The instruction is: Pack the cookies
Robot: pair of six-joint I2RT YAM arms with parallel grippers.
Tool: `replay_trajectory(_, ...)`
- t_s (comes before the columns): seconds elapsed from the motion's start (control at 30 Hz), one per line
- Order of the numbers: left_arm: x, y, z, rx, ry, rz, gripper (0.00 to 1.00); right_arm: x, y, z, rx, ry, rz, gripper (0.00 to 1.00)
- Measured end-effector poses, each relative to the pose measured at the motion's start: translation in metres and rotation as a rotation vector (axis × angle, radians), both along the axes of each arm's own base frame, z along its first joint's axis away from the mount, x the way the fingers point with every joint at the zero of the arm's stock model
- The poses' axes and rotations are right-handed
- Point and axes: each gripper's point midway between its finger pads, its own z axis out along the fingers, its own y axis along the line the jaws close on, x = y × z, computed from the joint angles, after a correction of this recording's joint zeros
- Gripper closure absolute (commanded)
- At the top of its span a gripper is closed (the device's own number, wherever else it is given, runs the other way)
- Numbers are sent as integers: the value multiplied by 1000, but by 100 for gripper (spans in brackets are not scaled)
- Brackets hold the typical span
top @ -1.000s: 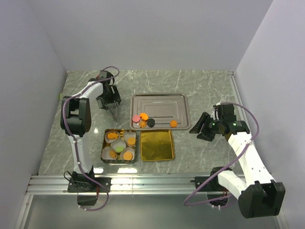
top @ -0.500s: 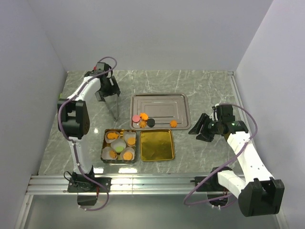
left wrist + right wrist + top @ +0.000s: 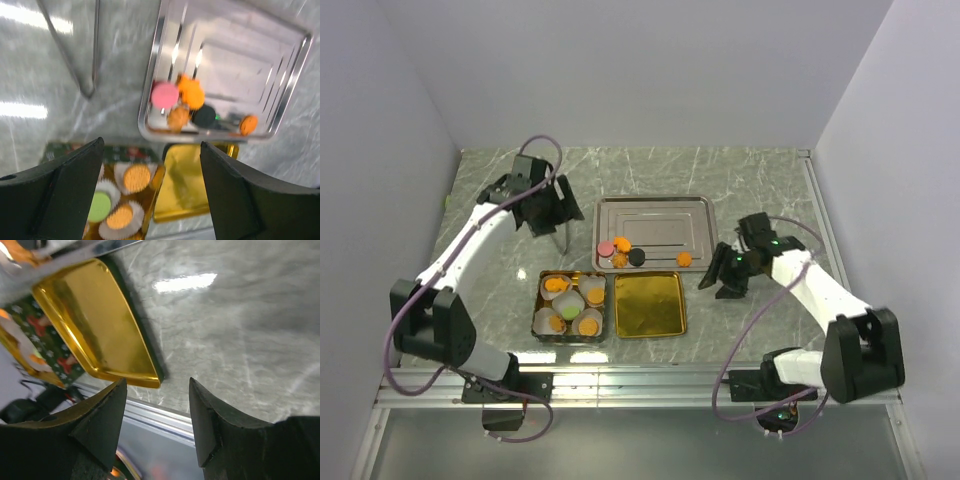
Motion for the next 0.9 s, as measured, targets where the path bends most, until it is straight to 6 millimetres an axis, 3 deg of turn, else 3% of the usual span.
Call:
replay_trajectory(0.13,-43,1,-13,-13,57,-8,16,4,32,-5,-27,32,104,41)
replay_trajectory(0.37,-89,14,1,-39,26,18,16,16,62,-18,-95,53,182,41)
replay_trajectory(0.6,-113,19,4,-46,31,16,17,24,74,-47,-185,113,204,49)
replay_trajectory(0.9,-127,19,-1,-56,59,4,18,24,71,-71,-243,180,182,69)
